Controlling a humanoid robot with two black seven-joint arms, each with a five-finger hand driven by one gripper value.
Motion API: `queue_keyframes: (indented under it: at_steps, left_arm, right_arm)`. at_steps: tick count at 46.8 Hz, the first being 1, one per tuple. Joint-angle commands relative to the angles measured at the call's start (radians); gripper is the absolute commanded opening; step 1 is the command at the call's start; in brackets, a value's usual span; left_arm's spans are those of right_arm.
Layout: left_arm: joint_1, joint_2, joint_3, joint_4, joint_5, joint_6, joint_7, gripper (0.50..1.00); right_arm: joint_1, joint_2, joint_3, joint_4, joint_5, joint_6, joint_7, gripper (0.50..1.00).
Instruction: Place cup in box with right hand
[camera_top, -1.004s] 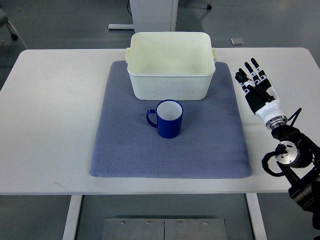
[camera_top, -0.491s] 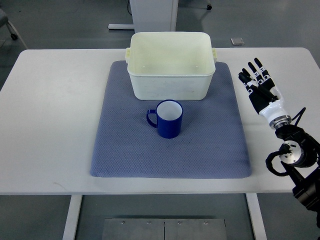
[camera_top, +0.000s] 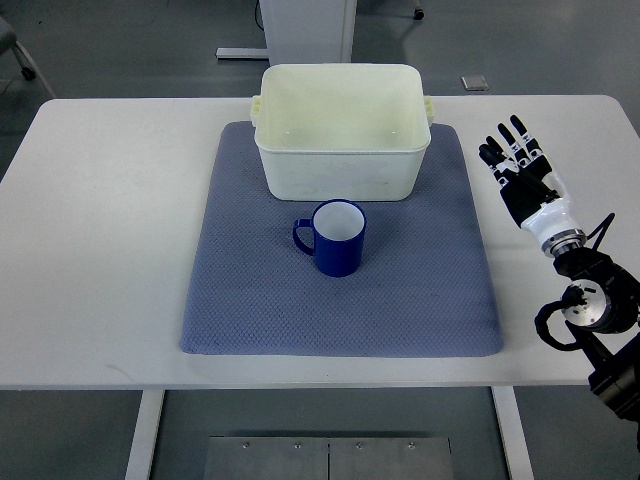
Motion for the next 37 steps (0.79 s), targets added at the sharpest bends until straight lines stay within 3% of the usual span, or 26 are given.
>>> queue_keyframes:
  at_steps: [1,24,37]
  left_arm:
    - [0.000,0.000,0.000,0.000,0.000,0.000,0.000,1.000]
    - [0.000,0.000,0.000,0.000,0.000,0.000,0.000,1.000]
    - [0.000,0.000,0.000,0.000,0.000,0.000,0.000,1.000]
  right_arm:
    - [0.010,-0.012,0.001,0.000,0.002,0.003,0.001,1.000]
    - [0.078,-0.124,0.014,0.031,0.002,0.054,0.009,1.000]
    - [0.067,-0.204,-0.008,0.223,-0.006,0.101,0.007,1.000]
